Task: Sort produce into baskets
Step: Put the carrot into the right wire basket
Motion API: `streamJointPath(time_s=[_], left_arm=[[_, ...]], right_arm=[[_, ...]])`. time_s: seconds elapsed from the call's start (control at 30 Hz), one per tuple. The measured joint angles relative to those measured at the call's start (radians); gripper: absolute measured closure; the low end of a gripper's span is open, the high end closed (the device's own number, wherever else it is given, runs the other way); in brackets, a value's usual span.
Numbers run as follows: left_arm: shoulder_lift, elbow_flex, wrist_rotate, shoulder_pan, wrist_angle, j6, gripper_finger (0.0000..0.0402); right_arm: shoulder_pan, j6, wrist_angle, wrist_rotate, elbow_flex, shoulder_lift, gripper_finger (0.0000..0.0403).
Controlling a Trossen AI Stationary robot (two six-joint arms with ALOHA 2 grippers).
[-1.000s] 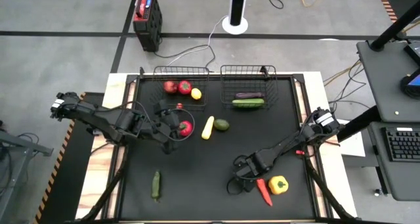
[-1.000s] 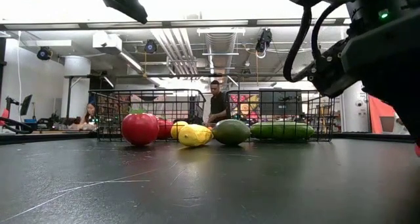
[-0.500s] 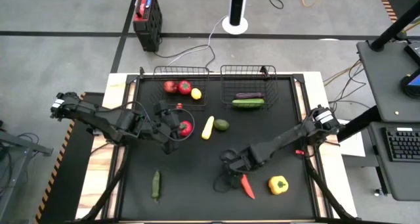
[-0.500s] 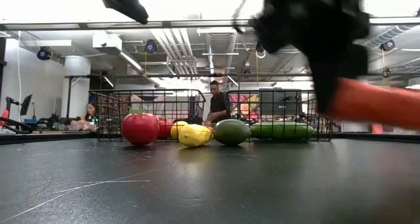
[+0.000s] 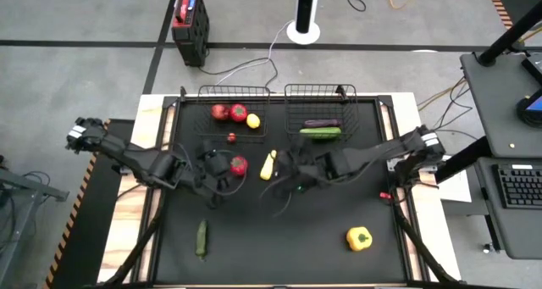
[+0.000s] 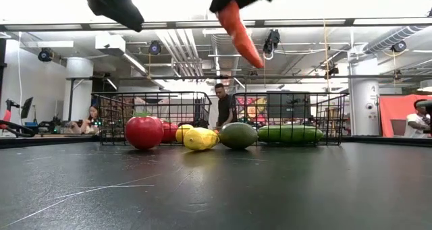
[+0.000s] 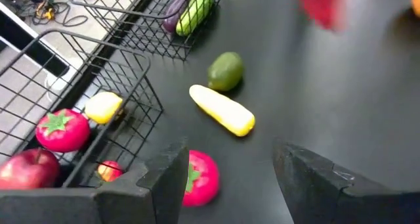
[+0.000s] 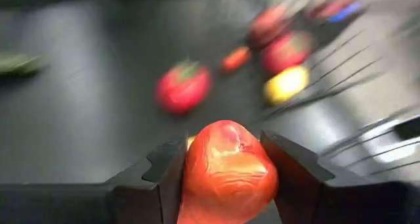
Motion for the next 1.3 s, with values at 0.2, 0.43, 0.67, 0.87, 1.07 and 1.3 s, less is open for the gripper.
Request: streamJointPath(time_s=[0.2,0.43,0.67,0.87,1.07,1.3], left_arm=[[0.0,0.0,-0.065,-0.111,0.003,-0.123,0.0202],[0.016,0.0,-0.123,-0.238,0.014,-0.284,0.0202],[0.097,0.006,-0.165,-0.312,0.027,-0.365,0.0202],[0.15,0.01,-0.174,-0.317,0.029,-0.405,0.0202],[0.16,0.011,-0.187,-0.317,0.031,-0.408,0.0202],[0.158,0.011,-0.198,-0.317,0.031,-0.405,0.0202]], right_arm=[[-0.099,-0.269,0.01,0.333,0.05,-0.053,0.0234],[-0.339,-0.392,-0.058,0.185,0.047,-0.072,0.0229],[-0.6,-0.594,-0.2,-0.151,0.028,-0.046,0.0229],[-0.755,-0.742,-0.283,-0.256,-0.007,-0.036,0.0228],[-0.824,-0.783,-0.232,-0.403,-0.066,-0.036,0.0227],[-0.828,-0.798,-0.131,-0.461,-0.138,-0.036,0.0227]])
